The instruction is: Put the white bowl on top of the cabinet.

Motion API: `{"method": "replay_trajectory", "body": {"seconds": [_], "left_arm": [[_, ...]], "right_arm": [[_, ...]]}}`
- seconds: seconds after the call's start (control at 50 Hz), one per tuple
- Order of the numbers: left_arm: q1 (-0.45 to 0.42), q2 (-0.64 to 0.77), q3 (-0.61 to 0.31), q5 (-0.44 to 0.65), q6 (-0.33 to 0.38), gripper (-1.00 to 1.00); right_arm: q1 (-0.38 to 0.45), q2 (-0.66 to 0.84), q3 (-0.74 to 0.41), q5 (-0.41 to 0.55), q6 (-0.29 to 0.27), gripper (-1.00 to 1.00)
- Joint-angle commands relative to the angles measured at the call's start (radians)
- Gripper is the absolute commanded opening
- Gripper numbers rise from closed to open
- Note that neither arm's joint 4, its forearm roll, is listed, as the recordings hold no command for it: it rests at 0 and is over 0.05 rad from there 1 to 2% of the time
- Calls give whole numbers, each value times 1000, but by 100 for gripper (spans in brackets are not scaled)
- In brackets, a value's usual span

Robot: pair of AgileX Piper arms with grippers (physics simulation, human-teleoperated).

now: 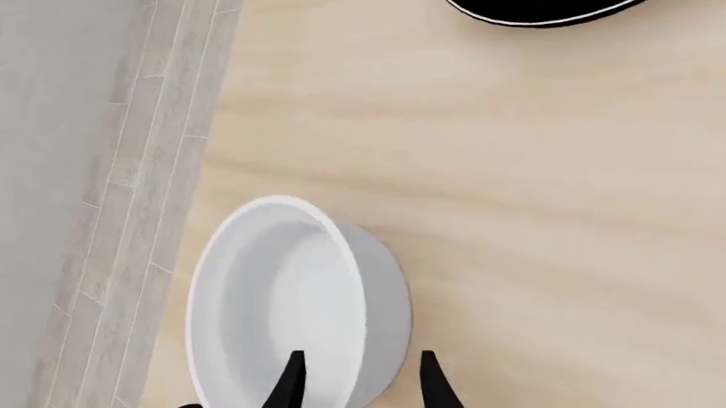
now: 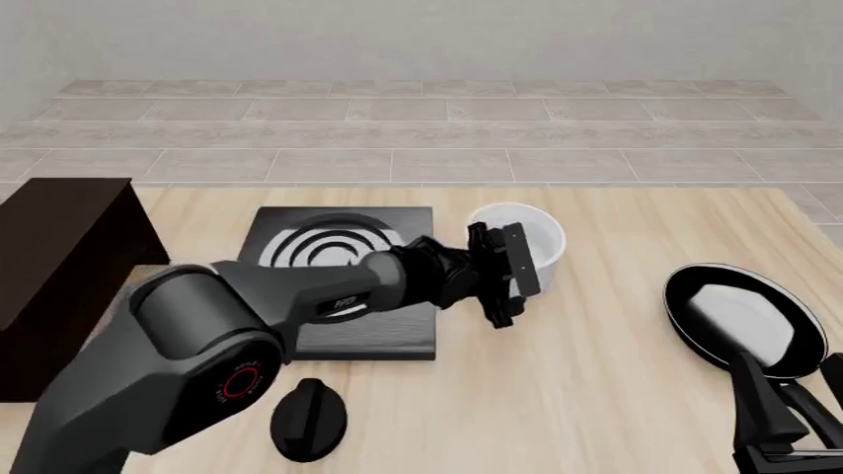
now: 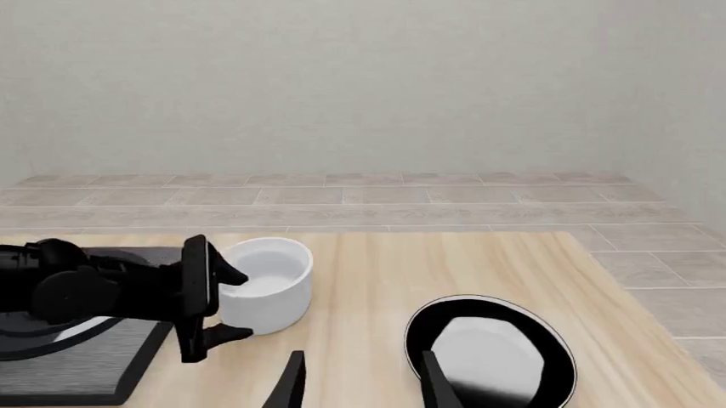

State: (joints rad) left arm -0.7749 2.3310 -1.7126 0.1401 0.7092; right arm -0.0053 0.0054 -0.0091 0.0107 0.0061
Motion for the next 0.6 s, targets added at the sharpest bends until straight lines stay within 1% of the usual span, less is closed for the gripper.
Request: {"method": "replay_trajectory", "body": {"seconds": [0.02,0.06,0.1,0.18,0.26,0.4,0.5,0.52,0.56,0.6], "left_arm": [[23,74,-35,44,39,100],[29,80,-32,54,67,100],[21,85,-55,76,42,100],[12,101,-66,99,39,100],[3,112,-71,115,20,100],[2,120,-83,130,19,100],[4,111,-71,113,44,100],[6,108,-78,116,37,-100],[-1,97,-73,116,34,-100],[13,104,-70,91,69,-100]], "right_arm": [[0,0,1,-1,0,100],[0,0,1,-2,-1,100],[0,1,0,0,1,100],[0,-1,-1,1,0,100],[0,2,1,-2,1,100],[0,2,1,-2,0,100],[0,1,1,-3,-1,100],[0,0,-2,1,0,100],[0,3,2,-5,1,100],[0,3,2,-5,1,100]]}}
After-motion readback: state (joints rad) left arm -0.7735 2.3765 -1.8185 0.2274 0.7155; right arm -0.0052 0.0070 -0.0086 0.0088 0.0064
